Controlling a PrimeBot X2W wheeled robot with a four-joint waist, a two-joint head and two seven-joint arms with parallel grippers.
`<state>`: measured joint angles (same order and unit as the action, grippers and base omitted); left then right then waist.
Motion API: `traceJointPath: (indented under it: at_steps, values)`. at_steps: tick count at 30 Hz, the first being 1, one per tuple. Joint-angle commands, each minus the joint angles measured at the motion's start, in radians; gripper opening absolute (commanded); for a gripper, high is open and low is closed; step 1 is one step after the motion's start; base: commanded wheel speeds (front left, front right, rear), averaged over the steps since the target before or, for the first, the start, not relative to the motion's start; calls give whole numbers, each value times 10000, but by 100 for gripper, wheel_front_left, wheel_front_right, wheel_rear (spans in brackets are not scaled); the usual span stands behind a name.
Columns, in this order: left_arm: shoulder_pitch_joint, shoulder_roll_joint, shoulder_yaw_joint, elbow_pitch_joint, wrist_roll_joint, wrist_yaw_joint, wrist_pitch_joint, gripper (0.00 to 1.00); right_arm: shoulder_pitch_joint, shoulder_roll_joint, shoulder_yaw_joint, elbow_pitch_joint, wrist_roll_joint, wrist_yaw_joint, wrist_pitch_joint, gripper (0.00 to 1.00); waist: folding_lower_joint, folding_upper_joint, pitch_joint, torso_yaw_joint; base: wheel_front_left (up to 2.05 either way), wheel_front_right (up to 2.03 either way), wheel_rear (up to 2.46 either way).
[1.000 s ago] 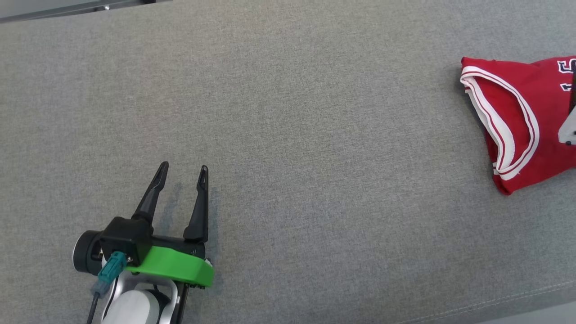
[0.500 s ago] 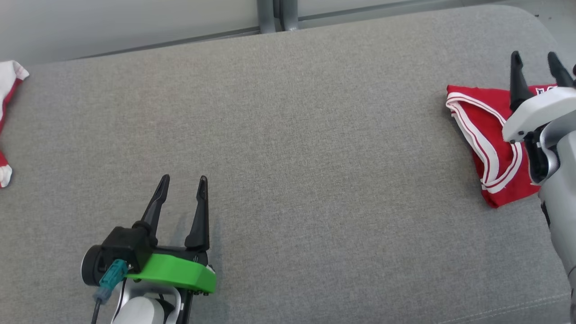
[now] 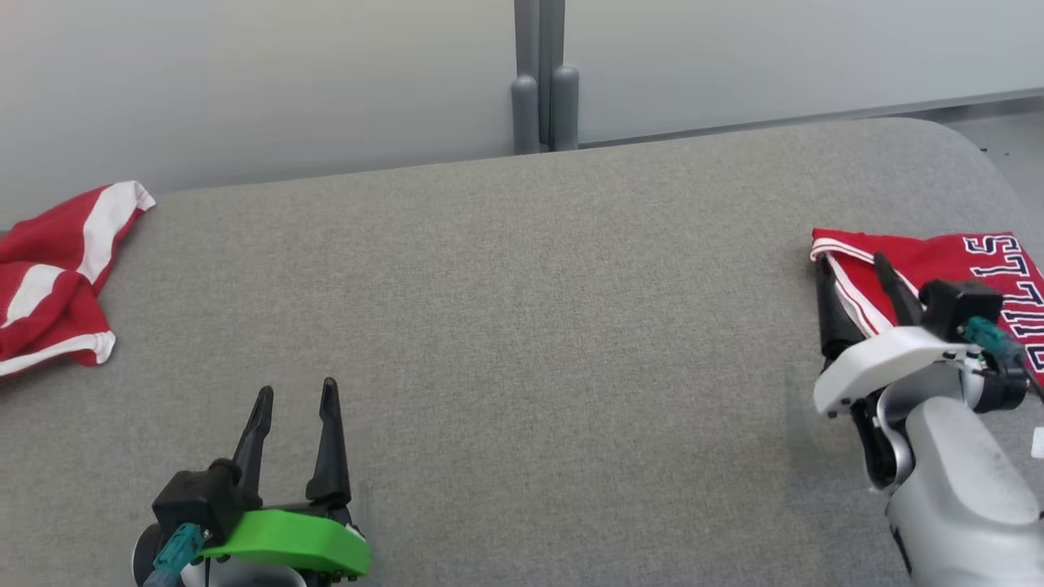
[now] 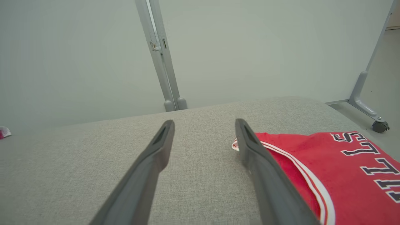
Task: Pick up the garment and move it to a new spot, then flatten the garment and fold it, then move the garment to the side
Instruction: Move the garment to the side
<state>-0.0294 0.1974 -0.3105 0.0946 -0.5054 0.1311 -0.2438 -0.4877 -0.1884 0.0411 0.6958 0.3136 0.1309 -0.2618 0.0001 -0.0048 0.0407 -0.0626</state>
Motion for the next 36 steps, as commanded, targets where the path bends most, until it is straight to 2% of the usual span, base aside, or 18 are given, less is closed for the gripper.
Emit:
traceJointPath:
  at_steps: [1,8,12,16,22,36]
  values:
    - [173,4,98,1,-65,48,-53,100,346,164,-25,-283,-181,-2,45,100,-1,48,-375,297,0,0,0]
    - [683,93,300,33,-104,137,-125,100,2057,1070,-221,-2361,-1072,-3,563,100,-1,48,-597,613,0,0,0]
    - [922,136,308,106,-30,177,-142,100,2917,1323,-241,-3658,-1263,-2,960,100,-1,48,-630,891,0,0,0]
    - [1019,129,244,156,35,165,-162,100,3478,1359,-159,-4407,-1189,-2,1205,100,-1,48,-621,1132,0,0,0]
    - [1016,101,127,230,161,130,-186,100,4113,1366,2,-5005,-994,-2,1296,100,-1,48,-603,1383,0,0,0]
    - [867,192,-13,249,233,148,-72,100,4461,1366,-41,-5433,-707,-2,1189,100,-1,48,-706,1518,0,0,0]
